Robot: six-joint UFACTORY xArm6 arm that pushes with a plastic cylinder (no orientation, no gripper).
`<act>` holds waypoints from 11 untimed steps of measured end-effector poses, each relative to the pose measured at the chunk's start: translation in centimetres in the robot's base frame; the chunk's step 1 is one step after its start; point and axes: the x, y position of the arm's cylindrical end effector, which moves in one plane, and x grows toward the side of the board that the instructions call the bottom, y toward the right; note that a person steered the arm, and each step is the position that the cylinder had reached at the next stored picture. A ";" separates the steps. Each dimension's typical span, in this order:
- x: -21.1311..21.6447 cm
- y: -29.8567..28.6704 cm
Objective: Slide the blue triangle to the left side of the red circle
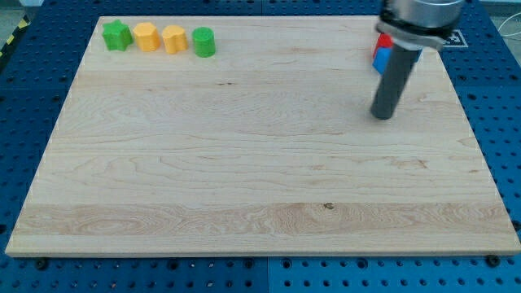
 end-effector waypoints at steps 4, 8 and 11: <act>-9.6 3.2; -7.0 -1.4; -9.9 -2.9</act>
